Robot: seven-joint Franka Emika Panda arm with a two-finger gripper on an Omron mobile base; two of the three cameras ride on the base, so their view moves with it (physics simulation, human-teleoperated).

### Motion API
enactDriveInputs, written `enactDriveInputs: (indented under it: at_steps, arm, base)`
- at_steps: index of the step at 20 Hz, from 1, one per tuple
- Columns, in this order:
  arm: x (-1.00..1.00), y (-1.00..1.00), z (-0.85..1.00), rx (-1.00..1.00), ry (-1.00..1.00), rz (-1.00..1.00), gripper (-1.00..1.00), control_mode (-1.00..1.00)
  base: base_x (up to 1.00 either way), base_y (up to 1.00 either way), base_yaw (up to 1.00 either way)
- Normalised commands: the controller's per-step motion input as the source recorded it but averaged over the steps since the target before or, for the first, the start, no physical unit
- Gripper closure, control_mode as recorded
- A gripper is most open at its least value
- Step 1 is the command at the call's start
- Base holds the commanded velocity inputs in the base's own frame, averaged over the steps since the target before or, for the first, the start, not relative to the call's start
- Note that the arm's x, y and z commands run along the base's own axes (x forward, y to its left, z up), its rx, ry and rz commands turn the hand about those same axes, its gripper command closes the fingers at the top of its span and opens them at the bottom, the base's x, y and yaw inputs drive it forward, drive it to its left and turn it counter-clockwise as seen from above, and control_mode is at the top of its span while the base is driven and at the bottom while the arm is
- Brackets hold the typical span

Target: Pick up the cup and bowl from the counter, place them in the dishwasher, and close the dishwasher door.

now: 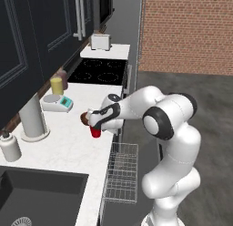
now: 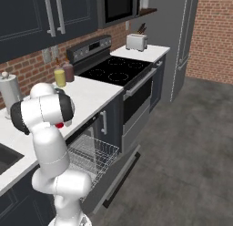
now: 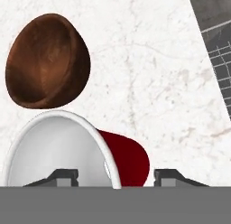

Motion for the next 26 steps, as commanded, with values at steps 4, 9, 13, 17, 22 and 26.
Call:
enactDriveInputs:
  at_steps: [4,9,13,17,22,26]
  arm:
    - [0.0,0.0,-0.14,0.0,0.0,0.0,1.0,-1.0]
    - [-0.06,-0.02,-0.05,0.0,0.0,-0.05,1.0,-1.0]
    - [-0.47,-0.37,0.0,0.0,-0.04,-0.13,1.0,-1.0]
    - [-0.9,-0.8,0.0,0.0,-0.11,-0.18,1.0,-1.0]
    - [-1.0,-1.0,0.0,0.05,-0.13,-0.21,1.0,-1.0]
    - [-0.74,-1.0,0.0,0.1,-0.06,-0.19,1.0,-1.0]
  base:
    - [0.0,0.0,0.0]
    - [0.0,0.0,0.0]
    - [0.0,0.0,0.0]
    - [0.0,0.0,0.0]
    - [0.0,0.0,0.0]
    - [0.0,0.0,0.0]
